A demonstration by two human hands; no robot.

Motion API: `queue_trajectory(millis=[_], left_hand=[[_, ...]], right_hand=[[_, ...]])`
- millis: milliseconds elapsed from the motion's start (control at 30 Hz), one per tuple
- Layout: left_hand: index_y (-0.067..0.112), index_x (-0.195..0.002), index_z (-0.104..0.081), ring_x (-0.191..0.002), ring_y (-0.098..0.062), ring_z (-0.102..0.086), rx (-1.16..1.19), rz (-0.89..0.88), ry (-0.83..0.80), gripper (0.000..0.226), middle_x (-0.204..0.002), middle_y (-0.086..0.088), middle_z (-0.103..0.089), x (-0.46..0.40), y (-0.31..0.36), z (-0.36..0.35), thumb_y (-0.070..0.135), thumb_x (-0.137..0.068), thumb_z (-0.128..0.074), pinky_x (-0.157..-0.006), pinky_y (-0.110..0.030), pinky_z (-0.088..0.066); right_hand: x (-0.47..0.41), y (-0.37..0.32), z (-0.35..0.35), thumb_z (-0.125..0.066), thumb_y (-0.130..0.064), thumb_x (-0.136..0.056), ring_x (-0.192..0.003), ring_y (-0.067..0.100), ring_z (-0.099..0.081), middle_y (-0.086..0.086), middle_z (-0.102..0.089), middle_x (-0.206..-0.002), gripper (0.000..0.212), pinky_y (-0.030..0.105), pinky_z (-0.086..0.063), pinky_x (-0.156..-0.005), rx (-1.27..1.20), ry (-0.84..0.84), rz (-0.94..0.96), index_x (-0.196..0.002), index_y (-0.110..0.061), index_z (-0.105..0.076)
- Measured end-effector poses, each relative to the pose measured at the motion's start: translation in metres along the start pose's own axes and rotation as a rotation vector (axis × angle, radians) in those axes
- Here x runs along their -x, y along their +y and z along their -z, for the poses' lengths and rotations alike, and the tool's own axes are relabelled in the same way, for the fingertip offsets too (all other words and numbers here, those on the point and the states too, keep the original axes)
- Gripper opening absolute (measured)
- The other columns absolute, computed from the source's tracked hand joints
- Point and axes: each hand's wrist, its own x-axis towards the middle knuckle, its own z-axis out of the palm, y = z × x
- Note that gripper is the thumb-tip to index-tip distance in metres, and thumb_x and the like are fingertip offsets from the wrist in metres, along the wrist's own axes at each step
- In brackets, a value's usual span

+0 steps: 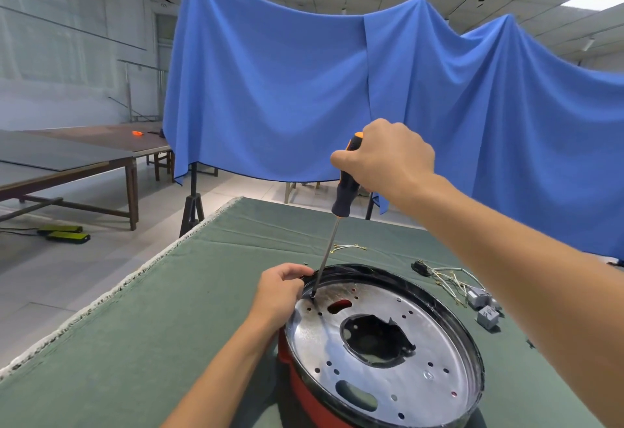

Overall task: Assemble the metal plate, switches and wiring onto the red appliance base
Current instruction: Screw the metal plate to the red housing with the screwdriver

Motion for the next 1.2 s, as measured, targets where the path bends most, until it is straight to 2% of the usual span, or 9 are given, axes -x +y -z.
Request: queue_trajectory(millis=[67,233,333,500,633,700,900,1000,1200], left_hand=[[0.007,-0.088,-0.071,-0.084,-0.024,-0.064,0.012,0.001,0.0,0.04,-0.093,-0.014,-0.07,0.0,-0.001,0.001,-0.018,-0.076,-0.042,-0.079,-0.033,-0.054],[0.007,-0.089,-0.07,-0.073,-0.014,-0.06,0.003,-0.022,0.013,0.04,-0.087,-0.009,-0.068,0.001,-0.001,0.0,-0.018,-0.076,-0.042,-0.06,-0.013,-0.05],[0.002,-0.094,-0.07,-0.076,-0.017,-0.06,-0.003,-0.023,0.007,0.039,-0.09,-0.011,-0.068,0.001,-0.001,-0.001,-0.018,-0.077,-0.041,-0.064,-0.017,-0.05],[0.004,-0.092,-0.07,-0.078,-0.016,-0.061,0.013,-0.035,0.005,0.038,-0.09,-0.01,-0.069,0.002,0.0,0.0,-0.018,-0.078,-0.042,-0.066,-0.017,-0.051],[0.006,-0.089,-0.069,-0.078,-0.013,-0.061,0.024,-0.044,0.006,0.037,-0.087,-0.006,-0.068,-0.001,0.001,0.0,-0.018,-0.078,-0.043,-0.067,-0.015,-0.051],[0.006,-0.089,-0.069,-0.077,-0.012,-0.061,0.024,-0.038,0.016,0.037,-0.087,-0.005,-0.068,-0.001,0.0,0.0,-0.018,-0.078,-0.043,-0.065,-0.015,-0.05],[0.005,-0.094,-0.069,-0.08,-0.018,-0.06,0.014,-0.022,0.037,0.034,-0.09,-0.009,-0.067,0.002,0.002,-0.004,-0.014,-0.077,-0.045,-0.076,-0.03,-0.051],[0.004,-0.092,-0.068,-0.081,-0.019,-0.058,0.041,-0.017,0.052,0.025,-0.087,-0.008,-0.066,0.001,0.004,-0.002,-0.008,-0.082,-0.049,-0.081,-0.034,-0.05],[0.002,-0.07,-0.07,-0.056,-0.013,-0.059,0.176,0.063,0.035,0.027,-0.067,-0.008,-0.067,-0.012,-0.001,0.0,0.006,-0.089,-0.052,-0.051,-0.019,-0.047]], right_hand=[[0.002,0.001,-0.003,-0.06,-0.039,-0.075,-0.054,0.013,-0.042,-0.003,-0.05,-0.062,0.026,0.026,-0.024,-0.049,0.003,0.013,0.036,-0.064,-0.019,-0.047],[-0.001,-0.007,0.013,-0.065,-0.024,-0.078,-0.052,0.018,-0.067,0.003,-0.069,-0.068,0.016,0.03,-0.057,-0.049,-0.274,-0.36,0.079,-0.08,-0.014,-0.053],[0.003,-0.012,0.01,-0.065,-0.022,-0.079,-0.047,0.02,-0.059,0.002,-0.061,-0.056,0.019,0.027,-0.049,-0.05,-0.179,-0.208,0.083,-0.069,-0.01,-0.055],[0.012,-0.013,0.007,-0.059,-0.024,-0.082,-0.071,0.034,-0.066,0.013,-0.068,-0.081,0.02,0.043,-0.058,-0.069,-0.239,-0.098,0.055,-0.083,-0.004,-0.059],[-0.01,-0.013,0.04,-0.058,-0.025,-0.077,-0.053,0.027,-0.066,0.009,-0.066,-0.073,0.018,0.037,-0.057,-0.05,-0.358,0.131,0.124,-0.076,-0.011,-0.048],[-0.021,-0.012,0.052,-0.062,-0.021,-0.073,-0.047,0.023,-0.067,0.01,-0.067,-0.068,0.016,0.034,-0.057,-0.045,-0.514,0.116,0.093,-0.075,-0.011,-0.05],[-0.004,0.025,0.014,-0.073,-0.008,-0.063,-0.069,0.032,-0.072,0.008,-0.057,-0.066,0.026,0.054,-0.058,-0.073,-0.671,-0.122,-0.122,-0.063,-0.016,-0.048],[0.025,0.046,-0.026,-0.073,-0.02,-0.058,-0.067,0.027,-0.065,0.009,-0.066,-0.07,0.027,0.04,-0.058,-0.07,-0.621,-0.166,-0.192,-0.068,-0.018,-0.048],[0.077,0.089,-0.097,-0.073,-0.014,-0.071,-0.064,0.02,-0.053,0.004,-0.062,-0.073,0.024,0.029,-0.041,-0.053,-0.572,-0.118,-0.238,-0.077,-0.015,-0.049]])
